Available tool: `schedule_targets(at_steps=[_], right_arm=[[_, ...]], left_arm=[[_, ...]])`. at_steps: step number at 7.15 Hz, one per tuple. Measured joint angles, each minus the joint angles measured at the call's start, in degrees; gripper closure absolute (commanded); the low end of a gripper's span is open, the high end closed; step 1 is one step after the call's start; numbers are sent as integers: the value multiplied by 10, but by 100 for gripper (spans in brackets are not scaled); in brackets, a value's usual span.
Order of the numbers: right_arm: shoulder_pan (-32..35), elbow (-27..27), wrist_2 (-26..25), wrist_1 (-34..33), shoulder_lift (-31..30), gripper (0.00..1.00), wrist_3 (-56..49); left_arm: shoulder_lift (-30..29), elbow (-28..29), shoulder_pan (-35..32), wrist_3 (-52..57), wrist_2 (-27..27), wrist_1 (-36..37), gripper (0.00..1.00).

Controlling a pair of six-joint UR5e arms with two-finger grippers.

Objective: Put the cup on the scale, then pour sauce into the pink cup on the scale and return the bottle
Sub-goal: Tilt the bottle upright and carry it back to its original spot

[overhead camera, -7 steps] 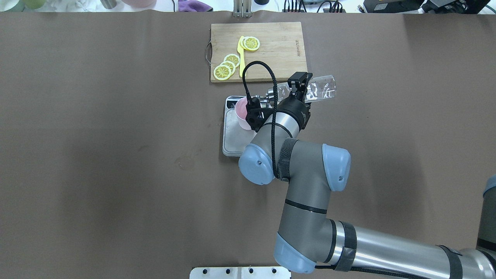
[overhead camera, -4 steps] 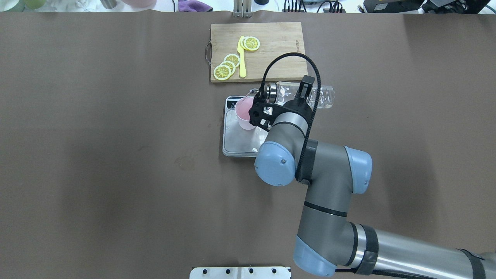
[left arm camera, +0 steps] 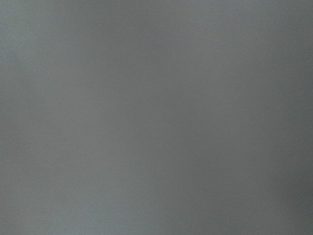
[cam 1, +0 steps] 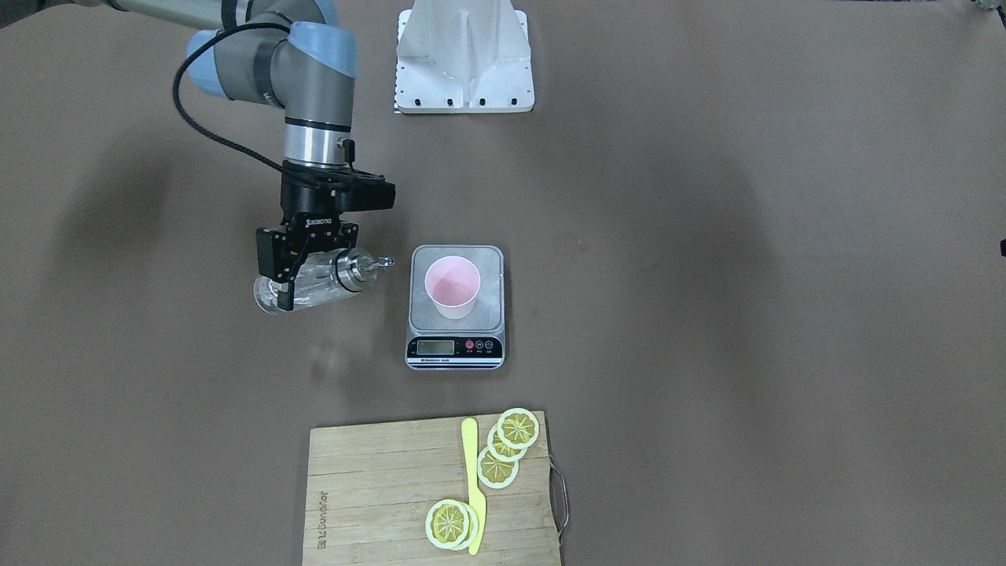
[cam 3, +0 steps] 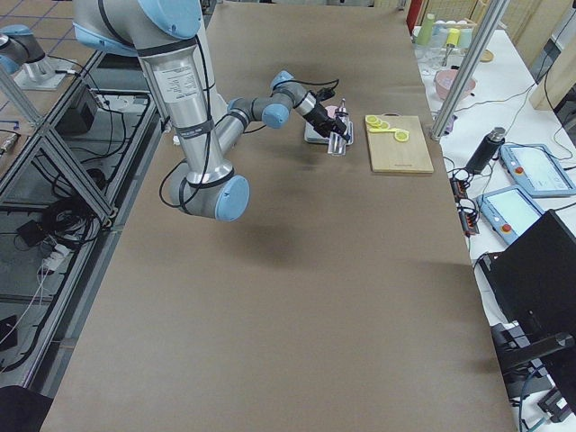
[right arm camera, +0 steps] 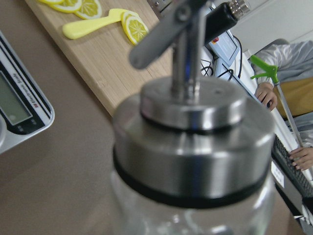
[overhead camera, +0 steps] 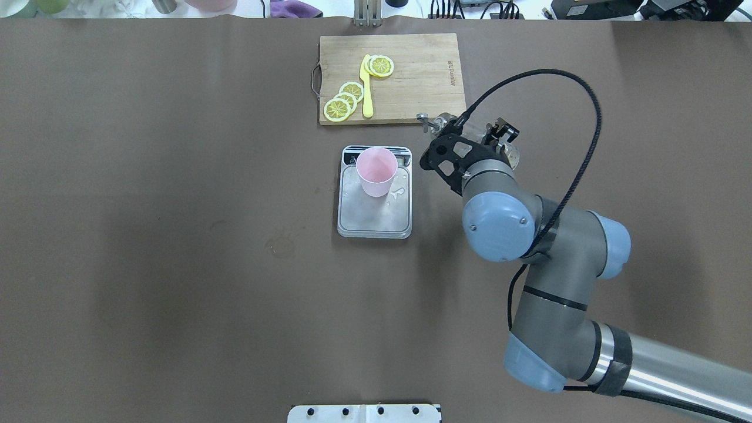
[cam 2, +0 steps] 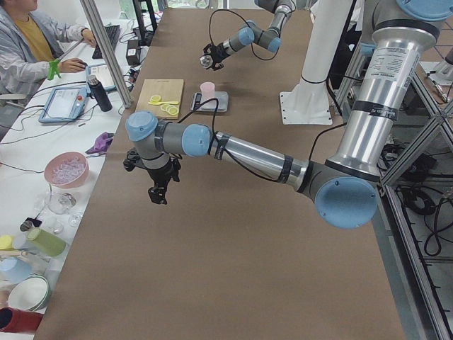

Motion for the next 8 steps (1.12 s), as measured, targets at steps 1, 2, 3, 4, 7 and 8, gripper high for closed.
schedule_targets(at_steps=[1,2,3,4,7,8], right_arm=[[28,4,54,97,-52,100,21],[56,4,103,200,-106,100,40],[82,1,147,309,-163,100,83],[102,-21,179,431,-214,100,143],[170,-246,254,788,-257,100,229],[211,-275,305,810,-256,100,217]], left_arm=[[0,-1,0,-1,0,0,2],[0,-3,0,-3,0,0,2],[0,-5,0,-6,0,-1,2],[-1,-8,0,-9,1,-1,2],[-2,-11,1,-12,2,0,2],[-1,-15,1,-17,2,0,2]])
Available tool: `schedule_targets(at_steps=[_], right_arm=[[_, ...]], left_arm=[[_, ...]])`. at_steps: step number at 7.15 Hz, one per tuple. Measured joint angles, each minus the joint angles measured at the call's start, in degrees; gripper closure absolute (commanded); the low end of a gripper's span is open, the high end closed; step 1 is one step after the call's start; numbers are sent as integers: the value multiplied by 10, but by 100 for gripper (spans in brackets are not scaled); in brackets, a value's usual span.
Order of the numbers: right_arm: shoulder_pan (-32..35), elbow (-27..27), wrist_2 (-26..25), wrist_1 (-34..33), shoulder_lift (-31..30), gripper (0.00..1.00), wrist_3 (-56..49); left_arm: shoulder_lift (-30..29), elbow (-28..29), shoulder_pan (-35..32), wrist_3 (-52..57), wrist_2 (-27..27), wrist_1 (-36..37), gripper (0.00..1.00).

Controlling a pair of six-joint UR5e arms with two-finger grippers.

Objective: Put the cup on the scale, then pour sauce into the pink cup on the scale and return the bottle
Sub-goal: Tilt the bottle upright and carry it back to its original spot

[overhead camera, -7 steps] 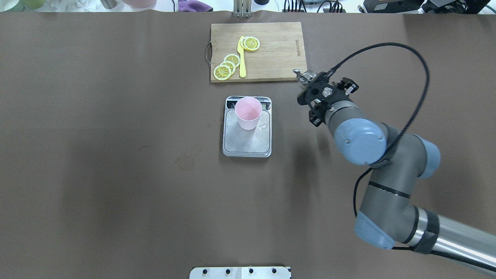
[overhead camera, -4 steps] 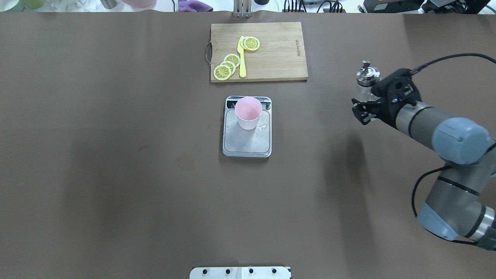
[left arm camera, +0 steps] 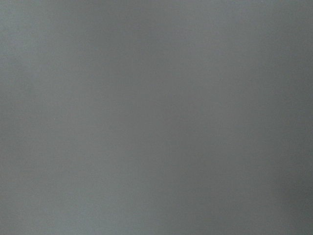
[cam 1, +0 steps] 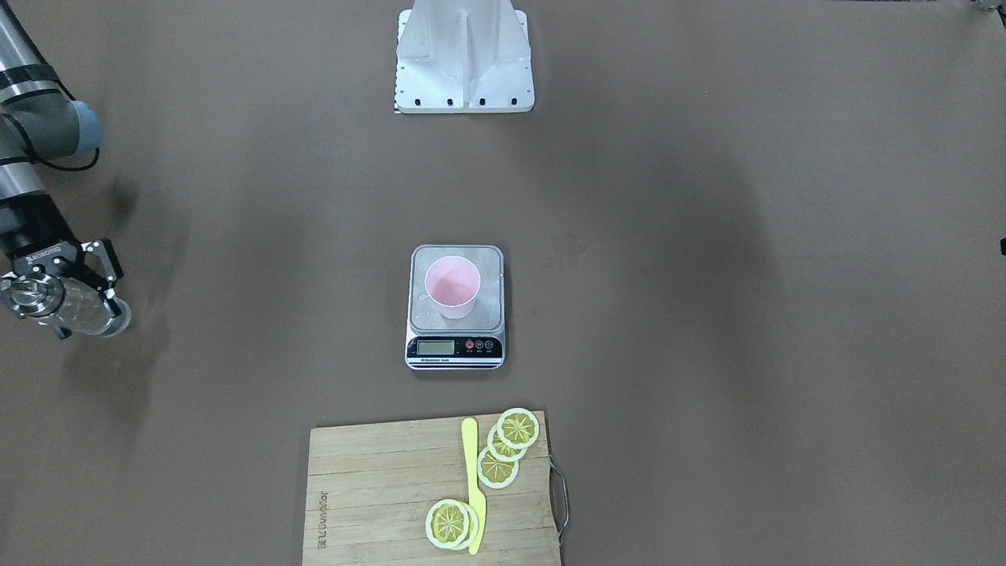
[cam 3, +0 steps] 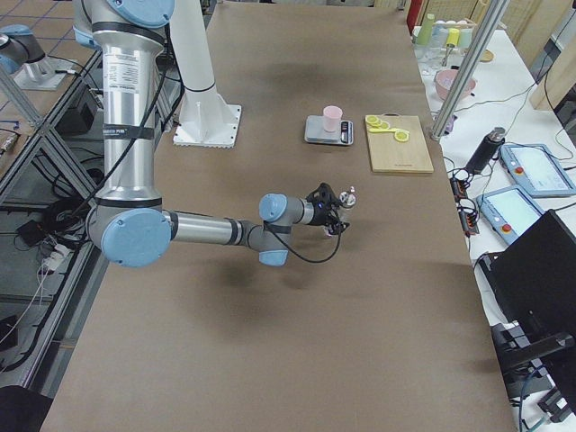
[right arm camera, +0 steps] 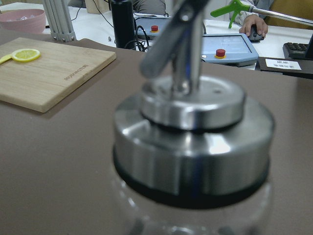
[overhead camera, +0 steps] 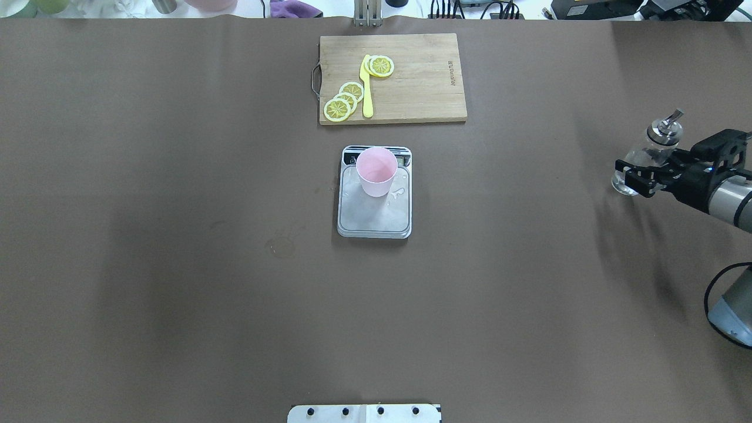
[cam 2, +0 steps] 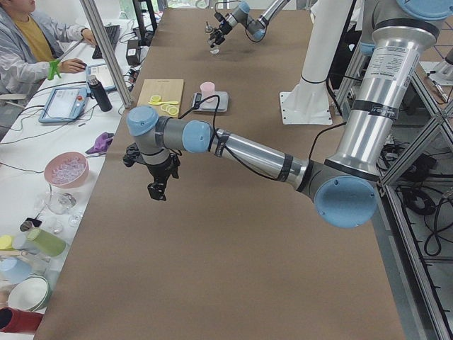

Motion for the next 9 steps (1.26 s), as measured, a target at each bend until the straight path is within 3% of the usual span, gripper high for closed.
schedule_targets(at_steps=[2,8,9], right_arm=[[37,-19,45,11,-5,100,-26],[42,-32,74,36,-32,100,-29],[42,-43,77,49,-33,86,-29]], left_arm=[[0,-5,0,-8,1,1,2],[0,-11,0,-9,2,1,2],[0,-14,0,-9,2,2,2]])
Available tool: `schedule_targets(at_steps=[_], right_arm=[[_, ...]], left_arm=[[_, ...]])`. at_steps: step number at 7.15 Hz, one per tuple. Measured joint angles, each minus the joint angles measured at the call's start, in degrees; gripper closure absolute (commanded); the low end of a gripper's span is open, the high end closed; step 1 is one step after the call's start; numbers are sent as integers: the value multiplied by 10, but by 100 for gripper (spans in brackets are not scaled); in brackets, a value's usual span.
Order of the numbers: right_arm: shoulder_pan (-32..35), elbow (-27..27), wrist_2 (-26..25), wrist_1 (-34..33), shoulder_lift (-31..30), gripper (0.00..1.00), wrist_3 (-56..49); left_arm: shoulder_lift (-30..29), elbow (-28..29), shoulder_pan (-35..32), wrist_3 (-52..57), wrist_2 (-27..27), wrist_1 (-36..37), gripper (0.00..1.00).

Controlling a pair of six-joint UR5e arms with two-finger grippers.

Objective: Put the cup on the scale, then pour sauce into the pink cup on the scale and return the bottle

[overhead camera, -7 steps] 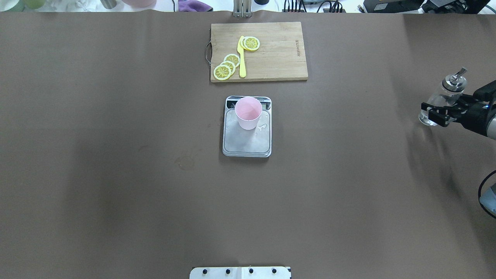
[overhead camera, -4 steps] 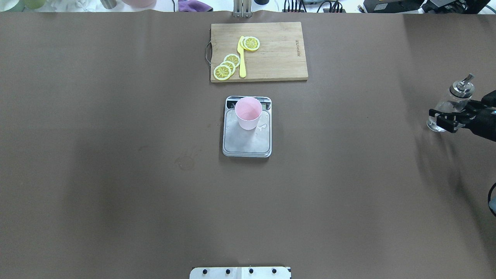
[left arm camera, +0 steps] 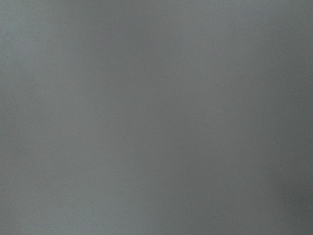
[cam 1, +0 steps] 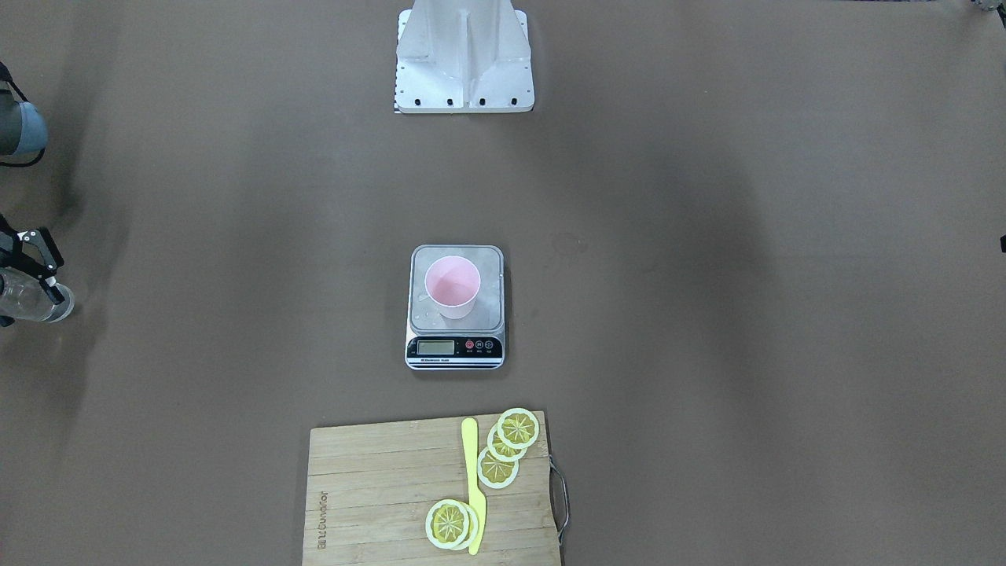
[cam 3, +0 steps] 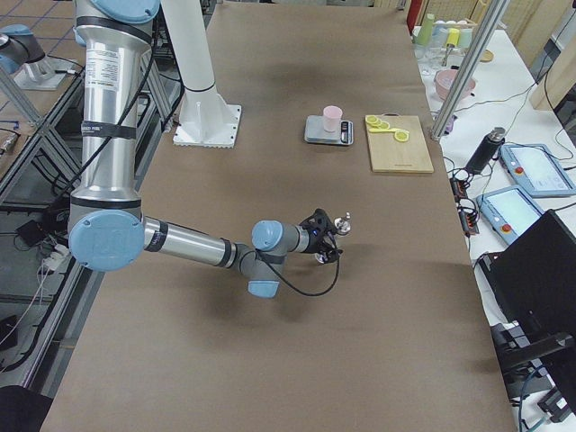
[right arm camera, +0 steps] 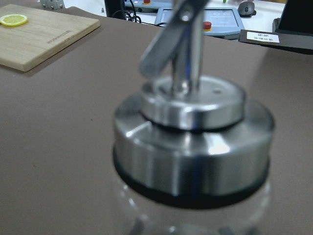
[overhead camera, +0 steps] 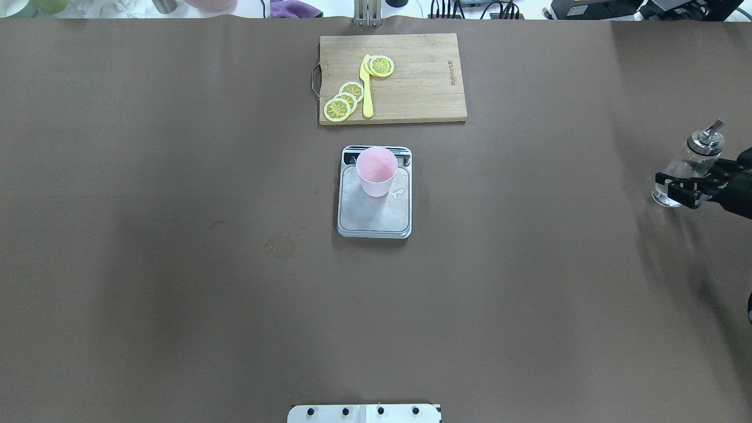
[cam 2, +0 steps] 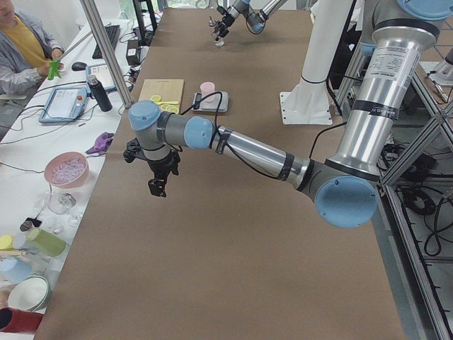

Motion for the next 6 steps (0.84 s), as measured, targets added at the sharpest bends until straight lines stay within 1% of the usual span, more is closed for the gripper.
schedule_targets(at_steps=[1,2,4,6], right_arm=[[0,-9,5,12,0,38,0],[0,-14,11,17,0,0,-1],[1,-15,18,26,-1,0,-1],[3,-12,41,59,-21,0,-2]], left_arm=[[0,-3,0,0,0,0,2],[0,-5,0,-1,0,1,2],[1,-6,0,-2,0,2,2],[0,-7,0,-6,0,2,2]])
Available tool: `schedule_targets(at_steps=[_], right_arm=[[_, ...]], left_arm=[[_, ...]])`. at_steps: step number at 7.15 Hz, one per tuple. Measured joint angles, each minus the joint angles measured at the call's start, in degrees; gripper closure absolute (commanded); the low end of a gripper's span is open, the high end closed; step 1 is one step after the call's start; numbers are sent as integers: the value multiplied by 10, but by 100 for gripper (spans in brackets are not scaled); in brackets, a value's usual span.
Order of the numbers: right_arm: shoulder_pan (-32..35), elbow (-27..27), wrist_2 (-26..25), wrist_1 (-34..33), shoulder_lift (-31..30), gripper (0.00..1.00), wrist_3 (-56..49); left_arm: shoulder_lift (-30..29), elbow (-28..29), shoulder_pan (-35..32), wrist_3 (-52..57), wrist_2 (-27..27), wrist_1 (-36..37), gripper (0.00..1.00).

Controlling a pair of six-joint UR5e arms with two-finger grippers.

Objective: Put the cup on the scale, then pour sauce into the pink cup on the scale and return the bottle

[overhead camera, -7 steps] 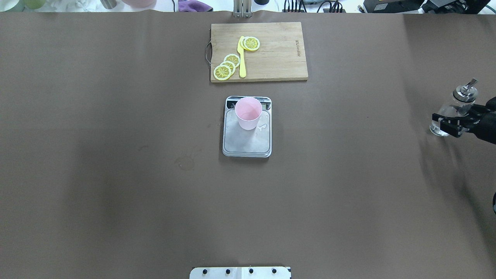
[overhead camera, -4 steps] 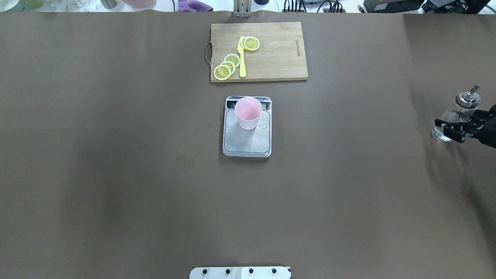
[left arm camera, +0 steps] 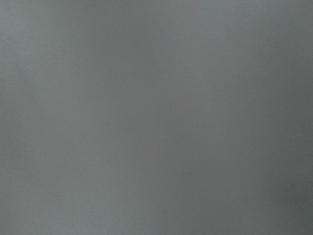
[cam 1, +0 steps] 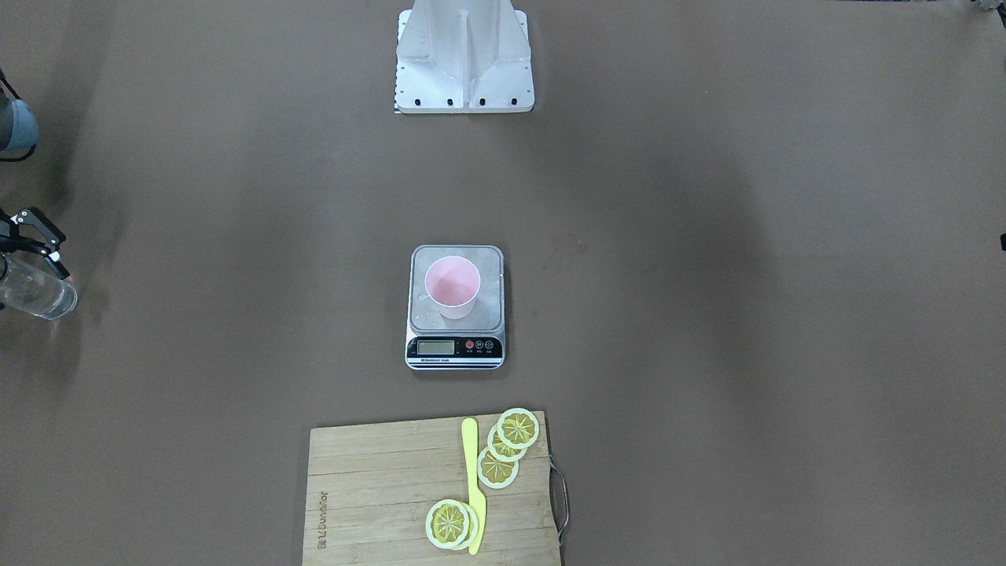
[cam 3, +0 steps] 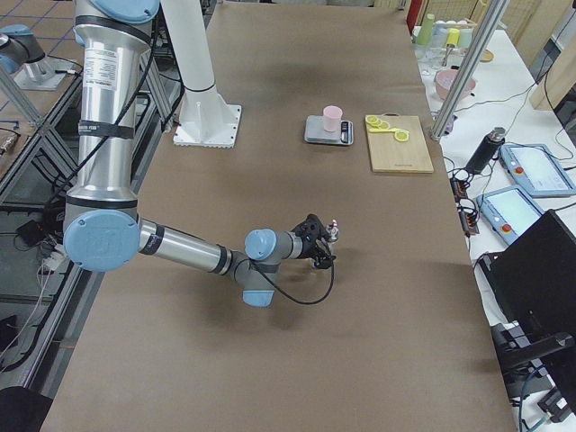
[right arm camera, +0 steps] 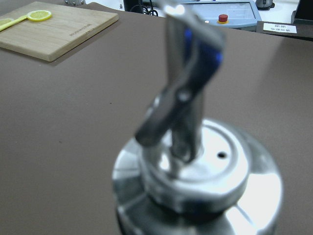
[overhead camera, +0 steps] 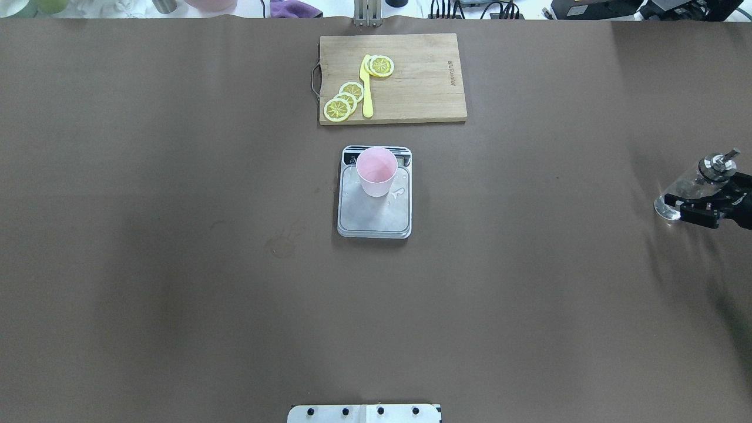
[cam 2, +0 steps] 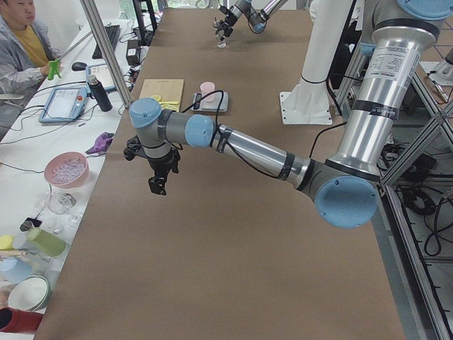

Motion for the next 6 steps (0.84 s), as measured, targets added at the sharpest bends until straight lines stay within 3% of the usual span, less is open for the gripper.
schedule_targets(at_steps=[3,4,5,6], right_arm=[[13,2,29,62,-66,0,-1],[62,0,95,61,-79,0,-1],[142,-2,198,20,-80,0,-6],[230,-2,299,-65,-73,0,-37]], left_arm=[[0,0,0,-1,0,0,2],[0,0,0,-2,0,0,2],[0,0,0,-2,0,0,2],[0,0,0,-2,0,0,2]])
